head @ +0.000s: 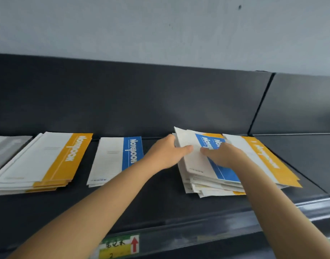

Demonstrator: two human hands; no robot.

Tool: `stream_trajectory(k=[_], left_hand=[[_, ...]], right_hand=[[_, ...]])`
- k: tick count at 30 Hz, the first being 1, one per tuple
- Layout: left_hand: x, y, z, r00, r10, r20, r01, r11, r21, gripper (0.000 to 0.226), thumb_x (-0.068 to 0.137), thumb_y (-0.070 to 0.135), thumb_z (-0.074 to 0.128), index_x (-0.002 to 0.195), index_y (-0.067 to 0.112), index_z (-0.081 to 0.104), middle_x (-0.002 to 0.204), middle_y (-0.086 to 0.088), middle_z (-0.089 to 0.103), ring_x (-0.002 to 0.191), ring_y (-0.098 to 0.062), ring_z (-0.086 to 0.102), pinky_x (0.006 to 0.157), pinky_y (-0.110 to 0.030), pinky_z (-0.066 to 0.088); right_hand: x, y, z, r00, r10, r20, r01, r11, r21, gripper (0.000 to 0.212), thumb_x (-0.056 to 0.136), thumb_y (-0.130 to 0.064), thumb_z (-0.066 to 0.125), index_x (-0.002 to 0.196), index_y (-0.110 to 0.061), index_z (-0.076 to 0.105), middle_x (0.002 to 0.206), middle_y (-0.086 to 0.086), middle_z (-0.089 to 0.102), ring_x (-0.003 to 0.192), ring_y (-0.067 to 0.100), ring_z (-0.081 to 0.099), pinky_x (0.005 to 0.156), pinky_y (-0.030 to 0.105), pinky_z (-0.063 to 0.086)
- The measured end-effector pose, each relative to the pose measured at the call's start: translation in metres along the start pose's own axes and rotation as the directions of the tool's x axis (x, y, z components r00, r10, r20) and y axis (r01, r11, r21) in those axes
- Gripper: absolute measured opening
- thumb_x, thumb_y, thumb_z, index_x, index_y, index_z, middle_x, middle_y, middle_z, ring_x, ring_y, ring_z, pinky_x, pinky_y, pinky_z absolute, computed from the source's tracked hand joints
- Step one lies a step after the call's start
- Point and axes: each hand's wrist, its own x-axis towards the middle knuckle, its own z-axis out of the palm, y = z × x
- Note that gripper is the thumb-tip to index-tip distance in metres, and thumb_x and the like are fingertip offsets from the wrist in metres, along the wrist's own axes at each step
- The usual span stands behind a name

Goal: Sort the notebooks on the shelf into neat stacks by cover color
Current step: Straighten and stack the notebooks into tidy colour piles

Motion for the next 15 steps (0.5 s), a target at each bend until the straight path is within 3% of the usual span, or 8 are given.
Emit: stream_trajectory(k=[2,6,7,9,11,15], left_hand=[[0.006,0.007,0.009,0.999,0.005,0.039,-0.003,0.998,-0.061,0.026,0.093,0.044,0.057,0.111,0.027,0.062,0.099,0.012,0.064,0.087,-0.007,0.058,0.065,-0.024,0.044],[0.012,0.01,0.019,0.998,-0.011,0.067,0.018,0.994,-0.109,0.007,0.092,0.035,0.062,0.092,0.029,0.067,0.096,0.006,0.07,0.094,-0.014,0.065,0.081,-0.033,0.051],[0.013,0.009,0.018,0.998,-0.012,0.059,0.019,0.992,-0.124,0.001,0.092,0.031,0.063,0.091,0.031,0.064,0.097,0.008,0.069,0.094,-0.012,0.065,0.08,-0.031,0.051],[0.014,0.004,0.014,0.999,-0.027,0.047,0.035,0.984,-0.173,0.009,0.091,0.025,0.065,0.1,0.027,0.065,0.101,0.008,0.07,0.093,-0.009,0.065,0.074,-0.026,0.051],[0.014,-0.002,0.007,0.998,-0.065,0.017,0.067,0.969,-0.238,0.016,0.092,0.021,0.064,0.107,0.019,0.068,0.102,0.005,0.071,0.092,-0.01,0.066,0.073,-0.026,0.052],[0.008,-0.014,-0.012,0.99,-0.134,-0.042,0.11,0.923,-0.368,0.018,0.094,0.016,0.062,0.111,0.013,0.067,0.103,0.0,0.072,0.095,-0.019,0.068,0.082,-0.036,0.056]], right_hand=[[0.006,0.005,-0.001,0.998,-0.021,0.052,0.021,1.0,0.004,0.076,0.089,-0.066,0.035,0.14,-0.01,0.037,0.113,0.008,0.054,0.104,0.027,0.051,0.085,0.035,0.039],[0.005,0.0,-0.008,0.985,-0.143,0.091,0.131,0.983,0.126,0.091,0.085,-0.076,0.021,0.144,-0.008,0.03,0.114,0.01,0.05,0.112,0.031,0.048,0.099,0.041,0.036],[0.003,0.0,-0.009,0.981,-0.171,0.092,0.159,0.979,0.13,0.095,0.082,-0.079,0.015,0.146,-0.01,0.029,0.117,0.013,0.048,0.115,0.031,0.047,0.103,0.044,0.035],[0.002,-0.002,-0.007,0.971,-0.217,0.101,0.202,0.969,0.14,0.093,0.082,-0.079,0.01,0.15,-0.016,0.021,0.138,0.011,0.043,0.125,0.032,0.042,0.105,0.044,0.032],[0.0,-0.006,-0.005,0.966,-0.235,0.102,0.213,0.958,0.192,0.088,0.085,-0.075,0.015,0.15,-0.017,0.018,0.143,0.008,0.041,0.126,0.031,0.042,0.099,0.04,0.034],[-0.007,-0.03,0.003,0.963,-0.268,0.032,0.242,0.908,0.343,0.085,0.088,-0.07,0.034,0.149,-0.014,0.02,0.132,0.007,0.051,0.119,0.028,0.049,0.089,0.038,0.042]])
